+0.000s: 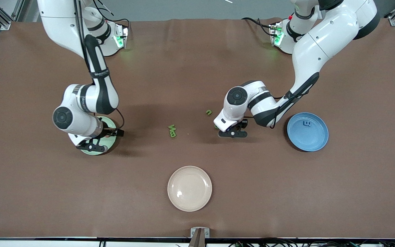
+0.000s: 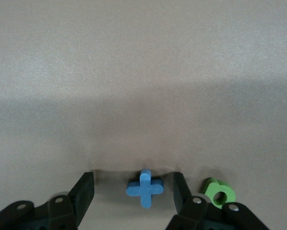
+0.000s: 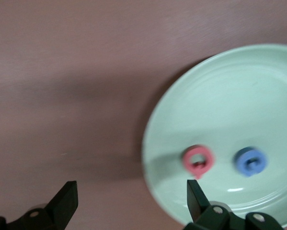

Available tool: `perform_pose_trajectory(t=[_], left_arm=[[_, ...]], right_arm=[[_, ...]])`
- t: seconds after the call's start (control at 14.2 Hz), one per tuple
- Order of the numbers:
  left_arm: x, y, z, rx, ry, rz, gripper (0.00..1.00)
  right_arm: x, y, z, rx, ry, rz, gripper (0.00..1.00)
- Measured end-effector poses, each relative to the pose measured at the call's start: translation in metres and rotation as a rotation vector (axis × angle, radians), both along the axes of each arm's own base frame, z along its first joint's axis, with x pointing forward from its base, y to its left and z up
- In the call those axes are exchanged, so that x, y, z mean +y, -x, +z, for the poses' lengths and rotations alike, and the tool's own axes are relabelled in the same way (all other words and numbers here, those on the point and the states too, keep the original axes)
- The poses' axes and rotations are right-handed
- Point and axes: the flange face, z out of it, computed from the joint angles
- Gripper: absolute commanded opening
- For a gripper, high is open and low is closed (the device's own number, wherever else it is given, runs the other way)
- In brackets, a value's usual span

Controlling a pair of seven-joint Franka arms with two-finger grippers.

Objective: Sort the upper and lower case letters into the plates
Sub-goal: 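Grasp the green B with the right gripper while the left gripper holds the x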

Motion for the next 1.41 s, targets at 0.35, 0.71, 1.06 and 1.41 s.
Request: perform_pose_trajectory(t=[0.35,0.71,1.06,1.41], left_arm=[[0.000,0.000,0.000,0.000,0.000,0.020,0.73],[-0.001,0.001,0.000,0.000,0.000,0.036,0.71],[-0.001,0.001,0.000,0.000,0.000,0.037,0.67],[-0.003,0.001,0.002,-0.003,0.009,0.037,0.49]], right_arm=[[0.091,0.022,-0.009,-0.060,0.048,-0.111,1.00],[0.154,0.034,-0.027,-0.111,0.046,-0.104,1.00],[0.216,0.032,-0.022,-0.149,-0.007,-0.014,0.99],[0.249,0.042,-0.054,-0.202,-0.014,0.086,0.86]])
